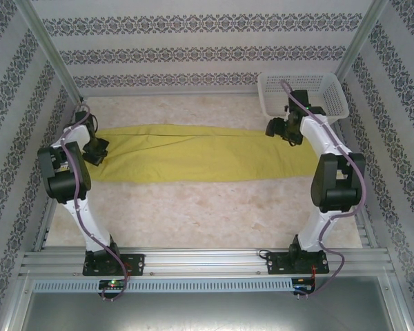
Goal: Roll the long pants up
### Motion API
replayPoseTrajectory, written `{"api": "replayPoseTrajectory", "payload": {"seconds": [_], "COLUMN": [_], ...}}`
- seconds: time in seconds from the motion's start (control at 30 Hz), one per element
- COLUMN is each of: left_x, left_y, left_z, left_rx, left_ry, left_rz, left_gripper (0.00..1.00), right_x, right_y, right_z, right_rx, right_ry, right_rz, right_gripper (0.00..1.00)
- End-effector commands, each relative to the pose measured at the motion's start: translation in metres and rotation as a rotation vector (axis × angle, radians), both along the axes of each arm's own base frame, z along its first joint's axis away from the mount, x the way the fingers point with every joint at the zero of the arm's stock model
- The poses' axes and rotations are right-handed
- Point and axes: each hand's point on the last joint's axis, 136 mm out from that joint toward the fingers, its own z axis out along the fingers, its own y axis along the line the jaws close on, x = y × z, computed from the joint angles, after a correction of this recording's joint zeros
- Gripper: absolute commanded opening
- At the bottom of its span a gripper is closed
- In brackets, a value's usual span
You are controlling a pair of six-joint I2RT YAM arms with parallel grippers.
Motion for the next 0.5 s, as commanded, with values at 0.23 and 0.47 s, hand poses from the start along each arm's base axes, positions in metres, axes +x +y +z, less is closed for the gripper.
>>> {"api": "replayPoseTrajectory", "payload": {"seconds": [0.23,0.47], "left_x": [-0.081,-0.046], "left_y": [0.074,0.068], "left_z": [0.008,0.015], "left_rx": [0.145,0.076], "left_ry": [0.228,0.076], "left_rz": [0.167,0.127], "left_gripper": [0.0,0.12], "right_x": [-0.018,-0.011], "right_y": [-0.088,-0.112], "right_z": [0.0,-0.034], "right_rx": [0.031,-0.021], "right_ry": [0.092,0.178], "right_rz": [-0.063,-0.047], "right_gripper": [0.82,0.83]}}
